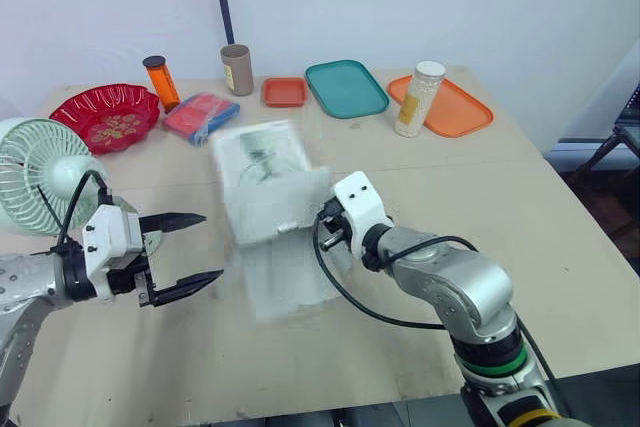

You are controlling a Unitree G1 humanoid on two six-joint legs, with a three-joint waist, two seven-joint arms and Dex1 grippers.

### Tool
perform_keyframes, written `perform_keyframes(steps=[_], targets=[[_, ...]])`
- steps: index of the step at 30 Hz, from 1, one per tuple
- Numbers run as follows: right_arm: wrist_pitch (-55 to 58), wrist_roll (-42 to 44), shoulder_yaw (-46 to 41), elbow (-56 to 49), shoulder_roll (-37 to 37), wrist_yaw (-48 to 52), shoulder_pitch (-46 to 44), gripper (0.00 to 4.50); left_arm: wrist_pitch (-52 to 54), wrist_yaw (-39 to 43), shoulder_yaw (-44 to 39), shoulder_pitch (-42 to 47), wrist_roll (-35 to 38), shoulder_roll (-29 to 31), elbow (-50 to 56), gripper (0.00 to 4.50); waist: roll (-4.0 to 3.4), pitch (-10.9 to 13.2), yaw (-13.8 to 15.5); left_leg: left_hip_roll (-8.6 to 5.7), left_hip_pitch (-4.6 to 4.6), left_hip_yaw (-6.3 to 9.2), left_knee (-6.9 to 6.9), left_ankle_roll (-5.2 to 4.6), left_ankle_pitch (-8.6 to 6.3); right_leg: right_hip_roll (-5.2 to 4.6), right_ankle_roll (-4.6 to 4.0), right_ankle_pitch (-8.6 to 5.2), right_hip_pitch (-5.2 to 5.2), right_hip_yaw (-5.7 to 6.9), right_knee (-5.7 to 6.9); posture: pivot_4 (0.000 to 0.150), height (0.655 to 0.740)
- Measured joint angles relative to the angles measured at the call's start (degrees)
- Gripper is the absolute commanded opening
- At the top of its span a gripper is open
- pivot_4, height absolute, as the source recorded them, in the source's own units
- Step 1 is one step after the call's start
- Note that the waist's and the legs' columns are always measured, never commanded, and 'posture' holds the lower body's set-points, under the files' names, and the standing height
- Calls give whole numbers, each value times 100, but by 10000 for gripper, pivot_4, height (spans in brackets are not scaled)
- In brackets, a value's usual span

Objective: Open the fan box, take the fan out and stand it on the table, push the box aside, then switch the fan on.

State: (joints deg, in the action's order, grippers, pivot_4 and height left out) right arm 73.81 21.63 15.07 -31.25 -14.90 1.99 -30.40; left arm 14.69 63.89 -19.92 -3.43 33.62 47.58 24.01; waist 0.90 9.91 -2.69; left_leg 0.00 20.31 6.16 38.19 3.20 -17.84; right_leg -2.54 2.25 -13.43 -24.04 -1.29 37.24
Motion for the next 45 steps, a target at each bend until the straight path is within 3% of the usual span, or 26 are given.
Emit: perform_keyframes(steps=[11,17,22,30,45], targets=[[251,-416,-169,3,304,-131,0,315,-107,5,196,162,-9,-25,-115,45000,0,0,0,-1,1,0,0,0,0,-2,1,1,-2,-1,2,1500,7400],[243,-454,-348,-167,-158,157,102,315,-107,10,286,305,-11,-36,-248,45000,0,0,7,-3,2,0,0,0,0,-4,1,1,-1,0,1,1500,7400],[28,-199,-1086,-540,-1028,946,733,315,-134,46,524,667,-68,-126,-479,45000,0,0,9,-7,5,1,2,-1,0,-6,4,1,2,1,0,1500,7400],[-103,86,-1978,-643,-1664,1610,1196,315,-243,81,898,1030,-119,-358,-681,45000,-2,0,0,-5,2,-1,3,-3,0,-2,4,2,2,-3,2,1500,7400],[164,237,-3857,-702,-1773,1682,2182,315,-261,228,1497,1570,-223,-744,-1030,45000,-5,-2,12,-9,-2,-4,12,-7,-1,-3,10,5,14,-10,2,1500,7400]])
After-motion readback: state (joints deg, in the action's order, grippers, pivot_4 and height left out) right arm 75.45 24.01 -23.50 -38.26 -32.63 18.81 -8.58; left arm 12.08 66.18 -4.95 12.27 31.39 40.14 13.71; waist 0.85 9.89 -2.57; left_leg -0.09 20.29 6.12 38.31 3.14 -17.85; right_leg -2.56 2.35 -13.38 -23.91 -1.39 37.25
